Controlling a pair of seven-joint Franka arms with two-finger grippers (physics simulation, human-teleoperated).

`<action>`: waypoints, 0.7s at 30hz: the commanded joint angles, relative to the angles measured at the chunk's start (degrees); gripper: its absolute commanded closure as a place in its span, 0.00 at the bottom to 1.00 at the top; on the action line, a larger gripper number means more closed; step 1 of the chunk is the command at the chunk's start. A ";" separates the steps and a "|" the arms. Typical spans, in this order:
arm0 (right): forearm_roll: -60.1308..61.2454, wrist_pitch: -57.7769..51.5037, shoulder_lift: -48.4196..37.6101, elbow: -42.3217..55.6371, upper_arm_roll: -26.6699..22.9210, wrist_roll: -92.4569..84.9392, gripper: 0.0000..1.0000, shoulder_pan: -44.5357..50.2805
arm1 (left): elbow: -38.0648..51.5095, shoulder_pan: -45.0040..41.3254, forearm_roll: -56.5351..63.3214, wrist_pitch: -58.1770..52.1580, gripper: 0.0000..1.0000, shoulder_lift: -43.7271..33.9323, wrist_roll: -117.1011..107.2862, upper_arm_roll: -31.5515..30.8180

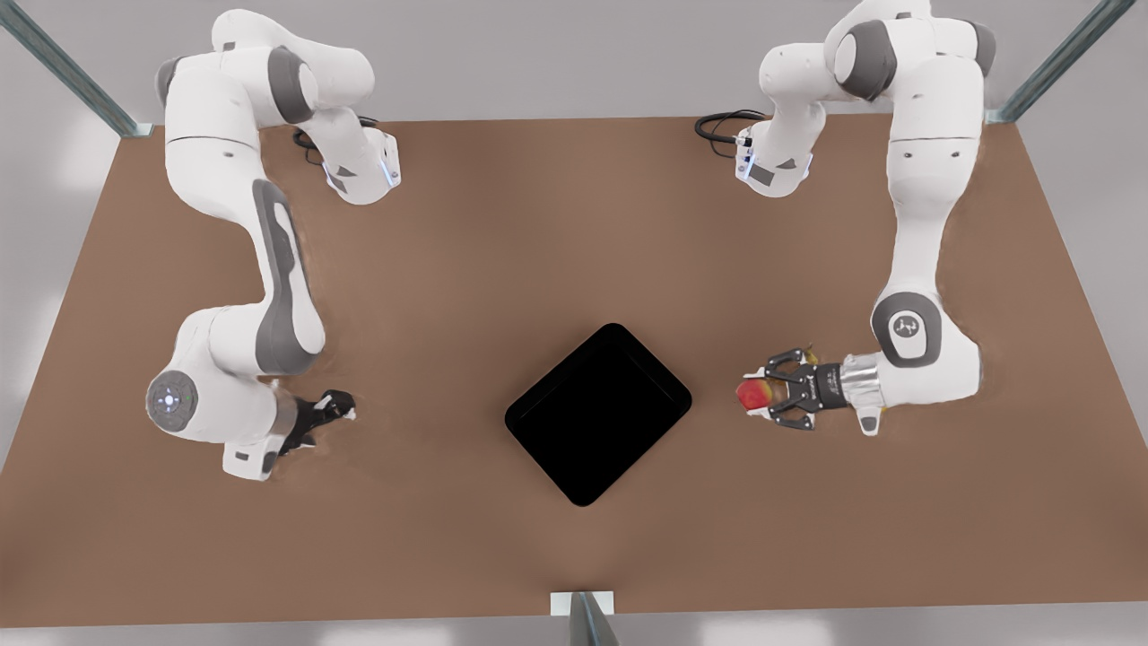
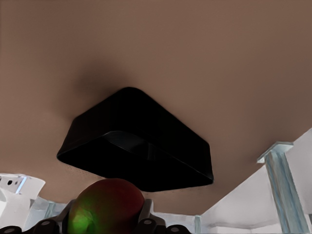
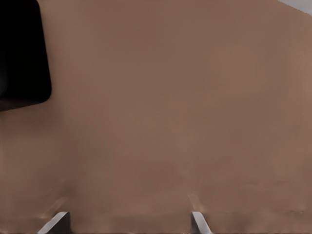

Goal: Place the storage box in the middle with the right arm, and place the apple in the storage box with the left arm

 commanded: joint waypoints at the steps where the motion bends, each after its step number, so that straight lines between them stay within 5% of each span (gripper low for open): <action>1: -0.60 -2.65 -1.43 -0.45 -0.64 0.49 0.00 -1.11 | -0.04 -0.99 4.41 1.13 0.49 -0.04 -0.97 -0.44; 5: -11.59 -21.97 -14.44 -0.72 -3.63 11.29 0.00 -4.46 | -0.04 -11.98 4.41 16.95 0.49 0.58 -12.48 -5.44; 6: -11.68 -22.88 -15.94 -1.07 -3.36 12.45 0.00 -4.46 | -0.48 -12.34 4.41 21.26 0.41 0.93 -13.54 -7.91; 7: -11.59 -22.88 -15.86 -1.07 -3.27 12.89 0.00 -4.28 | -0.92 -12.60 4.41 25.83 0.00 1.72 -13.63 -10.81; 14: -11.59 -22.79 -15.94 -0.98 -2.75 12.54 0.00 -4.90 | -0.65 -12.78 7.56 29.45 0.00 0.85 -12.23 -11.95; 16: -11.59 -22.79 -15.77 -0.98 -2.83 12.19 0.00 -4.90 | -0.65 -12.51 24.62 22.34 0.00 -4.16 9.25 -10.03; 18: -11.50 -22.79 -15.77 -0.80 -2.92 11.92 0.00 -4.90 | -0.21 -12.16 29.20 15.12 0.00 -10.93 21.78 0.79; 21: -11.50 -22.79 -15.50 -0.80 -2.92 11.83 0.00 -4.90 | -3.02 -4.61 52.40 1.85 0.00 -22.35 55.25 1.32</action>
